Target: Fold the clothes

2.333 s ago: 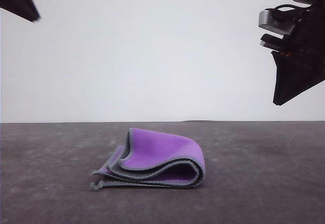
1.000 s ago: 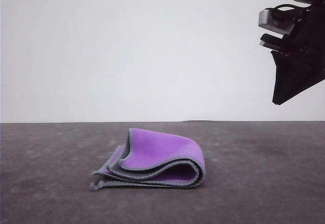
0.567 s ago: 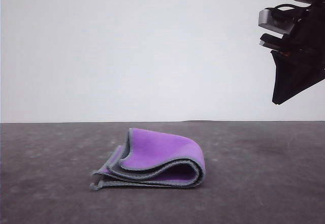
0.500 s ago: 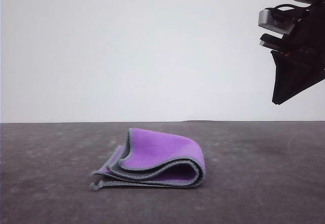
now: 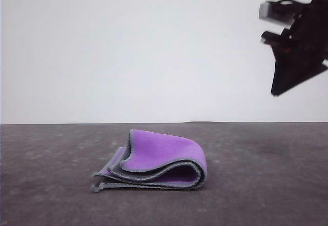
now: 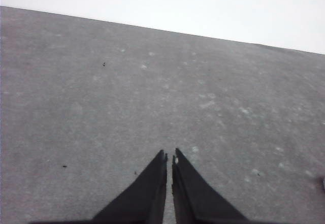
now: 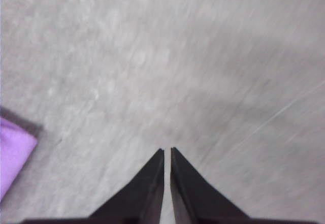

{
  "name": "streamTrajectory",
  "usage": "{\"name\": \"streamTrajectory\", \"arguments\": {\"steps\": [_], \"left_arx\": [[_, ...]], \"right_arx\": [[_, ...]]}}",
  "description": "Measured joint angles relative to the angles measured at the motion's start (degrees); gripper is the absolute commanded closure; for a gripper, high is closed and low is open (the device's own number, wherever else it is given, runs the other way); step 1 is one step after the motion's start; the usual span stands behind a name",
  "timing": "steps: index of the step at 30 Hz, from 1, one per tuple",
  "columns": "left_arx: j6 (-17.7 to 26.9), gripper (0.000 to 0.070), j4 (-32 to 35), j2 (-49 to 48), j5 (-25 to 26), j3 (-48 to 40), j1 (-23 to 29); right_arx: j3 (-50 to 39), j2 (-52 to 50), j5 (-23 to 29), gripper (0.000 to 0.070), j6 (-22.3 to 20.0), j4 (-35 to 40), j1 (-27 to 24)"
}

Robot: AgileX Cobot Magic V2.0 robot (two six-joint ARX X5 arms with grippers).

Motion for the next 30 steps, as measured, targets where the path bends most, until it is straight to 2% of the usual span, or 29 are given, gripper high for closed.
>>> {"name": "streamTrajectory", "arguments": {"steps": [5, 10, 15, 21, 25, 30], "left_arx": [[0.0, 0.0696, 0.0, 0.0, 0.0, 0.0, 0.0], [0.0, 0.0696, 0.0, 0.0, 0.0, 0.0, 0.0], [0.0, 0.0696, 0.0, 0.0, 0.0, 0.0, 0.0], [0.0, 0.0696, 0.0, 0.0, 0.0, 0.0, 0.0], [0.0, 0.0696, 0.0, 0.0, 0.0, 0.0, 0.0], [0.0, 0.0696, 0.0, 0.0, 0.0, 0.0, 0.0]], "right_arx": [[0.0, -9.2, 0.6, 0.0683, -3.3, 3.4, -2.2], [-3.5, -17.8, 0.7, 0.0683, -4.0, 7.7, -7.8], [-14.2, -27.4, 1.0, 0.0683, -3.9, 13.6, -12.5], [-31.4, -41.6, 2.1, 0.0683, -3.2, 21.9, -14.0], [-42.1, -52.6, 3.8, 0.0683, -2.7, 23.8, -14.0], [-50.6, -65.6, 3.9, 0.0683, -2.6, 23.3, -14.0]]}}
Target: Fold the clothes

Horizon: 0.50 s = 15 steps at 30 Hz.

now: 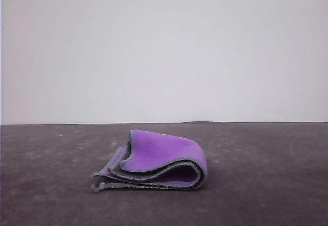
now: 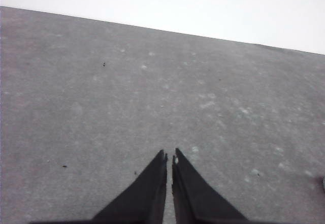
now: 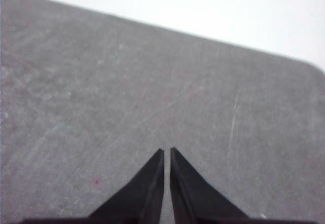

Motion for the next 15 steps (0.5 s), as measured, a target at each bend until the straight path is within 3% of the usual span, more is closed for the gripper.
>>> {"name": "streamTrajectory", "arguments": {"steps": [7, 15], "left_arx": [[0.0, 0.0696, 0.0, 0.0, 0.0, 0.0, 0.0], [0.0, 0.0696, 0.0, 0.0, 0.0, 0.0, 0.0]], "right_arx": [[-3.1, -9.8, 1.1, 0.0683, 0.0, -2.8, 0.0], [-3.5, -13.2, 2.1, 0.0683, 0.0, -8.8, 1.5]]}}
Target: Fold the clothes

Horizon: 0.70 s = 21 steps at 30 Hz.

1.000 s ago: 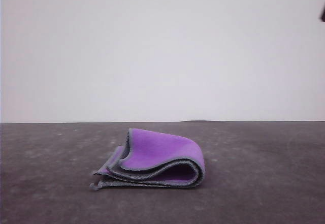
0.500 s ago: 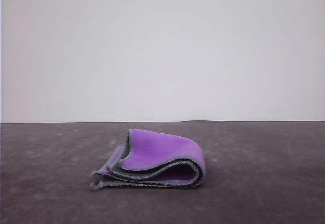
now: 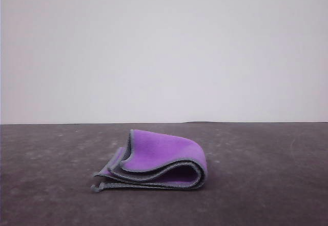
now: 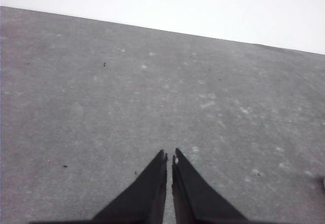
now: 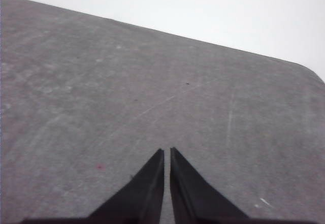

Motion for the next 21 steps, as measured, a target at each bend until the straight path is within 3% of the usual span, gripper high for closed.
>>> {"name": "streamTrajectory", "arguments": {"steps": [21], "left_arx": [[0.0, 0.0696, 0.0, 0.0, 0.0, 0.0, 0.0]], "right_arx": [[-3.5, -0.8, 2.3, 0.0683, 3.6, 2.5, 1.8]]}}
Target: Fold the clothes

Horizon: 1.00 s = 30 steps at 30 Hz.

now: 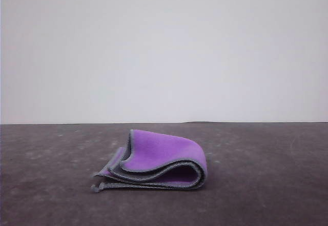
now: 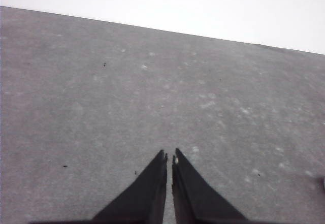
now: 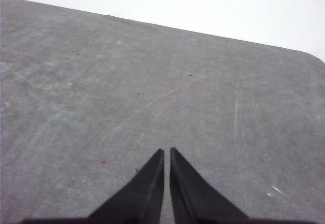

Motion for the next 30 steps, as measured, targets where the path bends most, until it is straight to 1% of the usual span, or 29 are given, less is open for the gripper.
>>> {"name": "streamTrajectory", "arguments": {"steps": [30], "left_arx": [[0.0, 0.0696, 0.0, 0.0, 0.0, 0.0, 0.0]], "right_arx": [[-0.3, 0.0, 0.0, 0.0683, 0.7, 0.8, 0.0]]}}
